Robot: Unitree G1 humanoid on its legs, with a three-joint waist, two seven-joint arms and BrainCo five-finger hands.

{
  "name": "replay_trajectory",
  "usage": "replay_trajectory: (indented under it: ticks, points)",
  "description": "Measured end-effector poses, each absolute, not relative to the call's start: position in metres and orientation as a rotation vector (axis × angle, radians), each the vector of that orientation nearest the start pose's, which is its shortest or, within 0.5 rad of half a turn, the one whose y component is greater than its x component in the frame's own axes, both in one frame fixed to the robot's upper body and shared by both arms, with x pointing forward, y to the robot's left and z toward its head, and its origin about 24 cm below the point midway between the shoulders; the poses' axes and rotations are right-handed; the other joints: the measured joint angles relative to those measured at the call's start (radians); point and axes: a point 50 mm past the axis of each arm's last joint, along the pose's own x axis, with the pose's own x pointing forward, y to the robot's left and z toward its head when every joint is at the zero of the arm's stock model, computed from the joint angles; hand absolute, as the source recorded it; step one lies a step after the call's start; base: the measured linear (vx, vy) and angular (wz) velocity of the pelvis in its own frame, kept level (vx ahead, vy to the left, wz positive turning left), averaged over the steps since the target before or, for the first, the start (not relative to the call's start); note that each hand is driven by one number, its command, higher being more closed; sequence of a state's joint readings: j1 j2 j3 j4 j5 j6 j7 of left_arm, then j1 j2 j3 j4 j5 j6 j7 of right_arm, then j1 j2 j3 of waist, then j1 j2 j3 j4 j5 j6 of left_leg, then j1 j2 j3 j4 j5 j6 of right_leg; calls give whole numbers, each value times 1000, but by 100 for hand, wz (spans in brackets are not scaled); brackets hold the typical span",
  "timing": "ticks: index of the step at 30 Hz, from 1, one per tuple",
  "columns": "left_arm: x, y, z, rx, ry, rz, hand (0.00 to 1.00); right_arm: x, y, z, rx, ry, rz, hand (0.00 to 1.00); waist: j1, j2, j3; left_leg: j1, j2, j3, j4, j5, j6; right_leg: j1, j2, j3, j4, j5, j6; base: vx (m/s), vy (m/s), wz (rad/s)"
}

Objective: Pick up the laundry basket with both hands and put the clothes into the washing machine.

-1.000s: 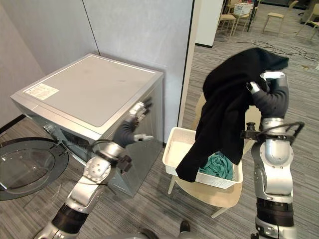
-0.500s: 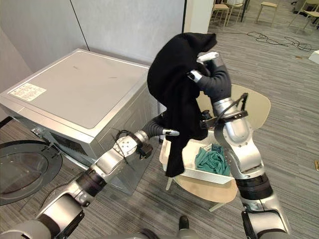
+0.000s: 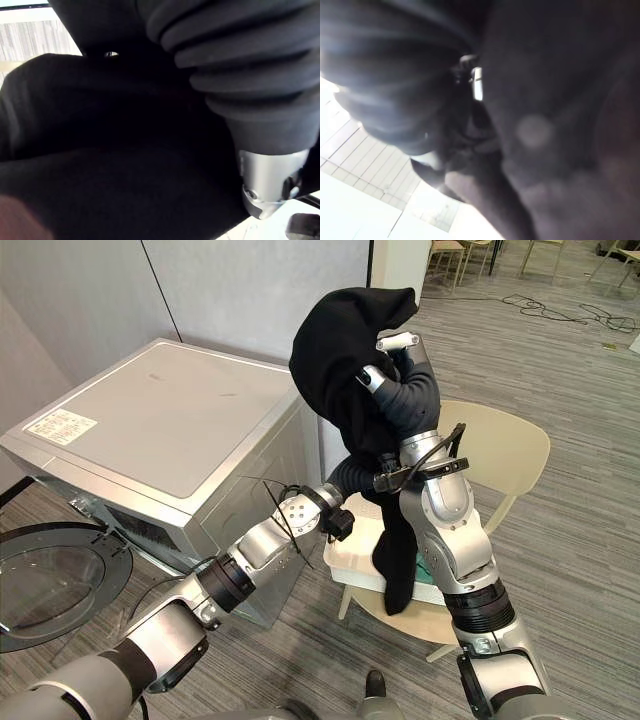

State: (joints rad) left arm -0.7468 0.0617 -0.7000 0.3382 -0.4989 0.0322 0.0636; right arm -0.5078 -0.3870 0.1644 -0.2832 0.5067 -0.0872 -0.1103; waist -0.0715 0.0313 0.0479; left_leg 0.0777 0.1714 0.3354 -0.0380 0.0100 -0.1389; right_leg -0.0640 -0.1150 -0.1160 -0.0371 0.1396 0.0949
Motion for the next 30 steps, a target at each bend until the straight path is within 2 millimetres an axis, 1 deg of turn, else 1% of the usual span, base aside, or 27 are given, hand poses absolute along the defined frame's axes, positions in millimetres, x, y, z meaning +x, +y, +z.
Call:
replay_trajectory:
  ticks: [5, 8, 10, 11, 13, 16, 17, 22, 24, 25, 28, 30]
  points:
    - [307, -35, 134, -26, -129, -761, 100, 285, -131, 232, 175, -705, 282, 100, 0, 0, 0, 8, 0, 3, 0, 0, 0, 6, 0, 3, 0, 0, 0, 0, 0, 0]
    - [307, -32, 137, -47, -147, -736, 100, 284, -133, 220, 169, -676, 237, 100, 2, 0, 0, 9, 0, 4, 0, 0, 0, 6, 1, 5, 0, 0, 0, 0, 0, 0]
    - [307, -27, 137, -85, -151, -698, 100, 282, -136, 209, 169, -647, 199, 100, 2, 0, 0, 11, 0, 7, 0, 0, 0, 6, 1, 7, 0, 0, 0, -10, -4, -4]
    - [308, -23, 136, -102, -150, -675, 100, 282, -139, 203, 175, -628, 174, 0, 2, 0, 0, 12, 0, 9, -1, 0, 0, 6, 1, 8, 0, 0, 0, -7, -3, -3]
    - [309, -14, 137, -136, -160, -624, 100, 280, -144, 194, 182, -598, 147, 0, 2, 1, 1, 14, 0, 11, -2, 0, 0, 6, 2, 10, 0, 0, 0, -6, -2, -2]
    - [311, -6, 137, -162, -168, -575, 100, 277, -148, 183, 170, -565, 114, 0, 2, 1, 1, 16, 0, 12, -2, 0, 0, 7, 2, 11, -1, 0, 0, 0, 0, 0]
    - [311, -5, 137, -164, -169, -572, 100, 277, -148, 181, 168, -558, 112, 0, 2, 1, 1, 16, 0, 12, -3, 0, 0, 7, 2, 11, -1, 0, 0, 0, 0, 0]
    - [312, 11, 141, -205, -199, -488, 100, 273, -149, 168, 179, -516, 83, 0, 2, 2, 1, 19, 0, 15, -3, -1, 0, 7, 3, 13, -1, 0, 0, 0, 0, 0]
    - [313, 25, 148, -248, -236, -422, 100, 270, -155, 158, 176, -488, 41, 0, 2, 4, 3, 21, 0, 18, -3, -1, 0, 8, 3, 16, -1, 0, 0, -5, -2, -2]
    - [314, 29, 149, -259, -245, -405, 100, 269, -157, 156, 177, -480, 27, 0, 3, 5, 3, 22, 0, 19, -3, -1, -1, 8, 3, 17, -1, 0, 0, -12, -3, -4]
    - [319, 52, 155, -292, -280, -306, 100, 266, -168, 149, 176, -452, -41, 0, 3, 9, 5, 25, 0, 22, -3, -1, -1, 9, 4, 20, -1, 0, 0, -5, -1, -1]
    - [324, 73, 159, -305, -305, -229, 100, 263, -178, 142, 171, -428, -89, 0, 2, 15, 9, 26, 0, 23, -3, -1, -1, 9, 5, 23, -1, 1, 0, -9, -2, -2]
